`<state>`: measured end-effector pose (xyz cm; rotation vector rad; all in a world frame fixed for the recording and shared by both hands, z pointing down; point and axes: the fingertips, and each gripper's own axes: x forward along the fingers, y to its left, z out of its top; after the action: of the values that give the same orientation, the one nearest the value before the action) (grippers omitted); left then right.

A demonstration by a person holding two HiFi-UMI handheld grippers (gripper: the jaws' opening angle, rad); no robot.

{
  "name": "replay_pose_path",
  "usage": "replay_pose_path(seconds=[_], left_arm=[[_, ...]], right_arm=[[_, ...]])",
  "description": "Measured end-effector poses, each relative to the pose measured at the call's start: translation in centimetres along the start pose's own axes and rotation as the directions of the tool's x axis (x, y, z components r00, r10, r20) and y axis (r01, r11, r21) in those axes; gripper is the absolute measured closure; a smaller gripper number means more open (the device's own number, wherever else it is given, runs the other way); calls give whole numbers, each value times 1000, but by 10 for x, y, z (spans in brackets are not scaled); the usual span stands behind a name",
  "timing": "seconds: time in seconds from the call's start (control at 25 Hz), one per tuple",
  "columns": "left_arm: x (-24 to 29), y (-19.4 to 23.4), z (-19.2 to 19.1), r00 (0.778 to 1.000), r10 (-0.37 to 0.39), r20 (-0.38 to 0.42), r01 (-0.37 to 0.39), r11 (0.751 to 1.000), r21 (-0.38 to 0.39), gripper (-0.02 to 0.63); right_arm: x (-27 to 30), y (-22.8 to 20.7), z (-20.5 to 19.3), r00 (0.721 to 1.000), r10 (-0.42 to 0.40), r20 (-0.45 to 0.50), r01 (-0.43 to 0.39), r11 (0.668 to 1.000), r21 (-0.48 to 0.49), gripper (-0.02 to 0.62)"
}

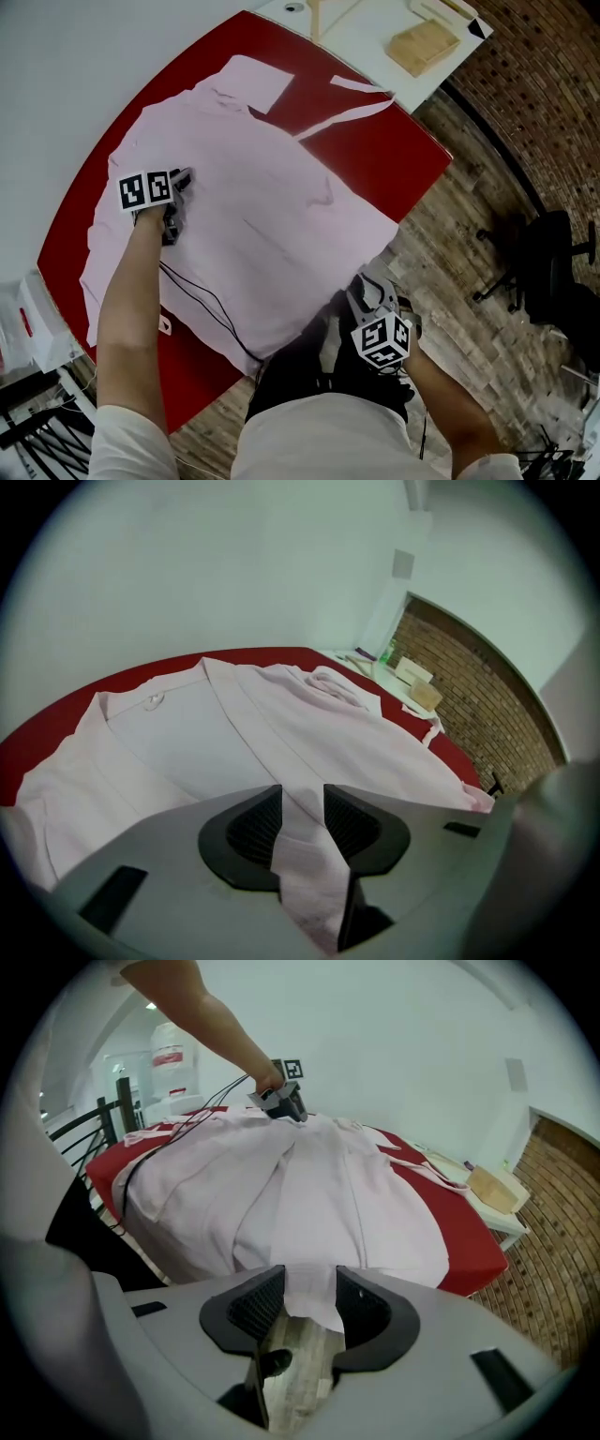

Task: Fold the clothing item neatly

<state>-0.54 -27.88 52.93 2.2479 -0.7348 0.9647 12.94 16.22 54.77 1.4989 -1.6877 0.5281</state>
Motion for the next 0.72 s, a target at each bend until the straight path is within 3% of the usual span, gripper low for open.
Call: replay_pose_path(seconds=[0.12, 0.24, 0.32, 0.4, 0.48, 0.56, 0.72], left_arm=[[1, 2, 15, 998, 33, 45, -35, 999, 26, 488], [5, -19, 26, 999, -16, 41, 11, 991, 130, 488], [10, -42, 33, 997, -66, 26, 58, 972, 230, 488], [15, -65, 42, 994, -111, 16, 99, 935, 341, 488], [20, -85, 51, 990, -142, 1, 125, 874, 470, 488], [26, -107, 60, 986, -164, -19, 142, 787, 601, 488], [50, -149, 68, 980, -164, -110, 185, 563, 806, 488]], right_arm=[[-4, -30, 0, 997, -75, 17, 74, 995, 73, 445], [-2, -66, 11, 992, -123, 28, 119, 987, 107, 445], [-1, -87, 20, 989, -144, 31, 140, 984, 107, 445], [0, -104, 27, 987, -157, 31, 153, 983, 99, 445], [2, -114, 30, 988, -155, 26, 152, 984, 95, 445], [4, -122, 28, 989, -144, 21, 141, 985, 99, 445], [10, -134, 13, 997, -81, 12, 79, 988, 132, 445]])
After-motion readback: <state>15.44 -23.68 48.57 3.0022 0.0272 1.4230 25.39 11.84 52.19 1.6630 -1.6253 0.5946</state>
